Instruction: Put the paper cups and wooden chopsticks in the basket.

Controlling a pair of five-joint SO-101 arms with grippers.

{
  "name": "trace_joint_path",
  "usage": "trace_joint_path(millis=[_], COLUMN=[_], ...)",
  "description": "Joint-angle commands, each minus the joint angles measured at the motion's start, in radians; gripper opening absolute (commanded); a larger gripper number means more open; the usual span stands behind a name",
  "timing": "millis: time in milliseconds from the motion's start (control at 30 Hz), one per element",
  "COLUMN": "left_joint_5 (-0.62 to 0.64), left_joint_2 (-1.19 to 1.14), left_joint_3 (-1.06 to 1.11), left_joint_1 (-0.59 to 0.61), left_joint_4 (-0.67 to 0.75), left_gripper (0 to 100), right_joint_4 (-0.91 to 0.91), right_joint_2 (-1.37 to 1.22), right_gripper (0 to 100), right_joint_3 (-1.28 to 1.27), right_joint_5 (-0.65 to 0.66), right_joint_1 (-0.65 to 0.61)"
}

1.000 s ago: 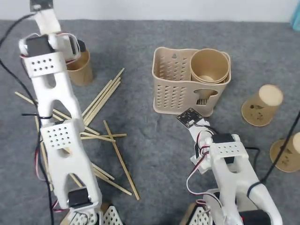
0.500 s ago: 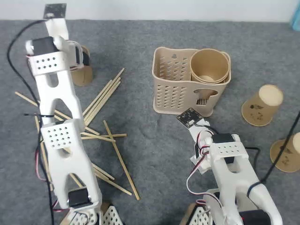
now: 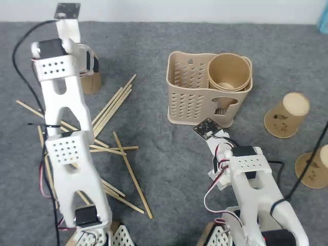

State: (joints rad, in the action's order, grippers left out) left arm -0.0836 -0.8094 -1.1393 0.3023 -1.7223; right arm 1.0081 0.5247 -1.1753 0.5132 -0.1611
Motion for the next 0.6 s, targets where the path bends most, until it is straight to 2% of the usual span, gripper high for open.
trace_joint_path(millis=[0,67,300,400,567], left_joint_5=[-0.020,-0.020,-0.018,-0.018,-0.011], left_joint_2=[0.235,0.330,0.442,0.404,0.299], left_joint_3=[0.182,0.300,0.642,0.708,0.710], left_joint_1=[-0.026,-0.031,-0.028,-0.028,-0.037], left_joint_4=[-0.034,-0.008,0.342,0.483,0.601], left_gripper=[19,19,19,19,19], right_joint_4=[-0.013,-0.013,-0.010,-0.008,-0.007], right_joint_2=[0.050,0.050,0.050,0.050,0.050], right_gripper=[2.0,2.0,2.0,2.0,2.0], right_joint_3=[0.011,0.011,0.011,0.011,0.011], right_joint_5=[-0.002,-0.002,-0.002,-0.002,-0.002], right_joint_1=[0.012,0.012,0.012,0.012,0.012])
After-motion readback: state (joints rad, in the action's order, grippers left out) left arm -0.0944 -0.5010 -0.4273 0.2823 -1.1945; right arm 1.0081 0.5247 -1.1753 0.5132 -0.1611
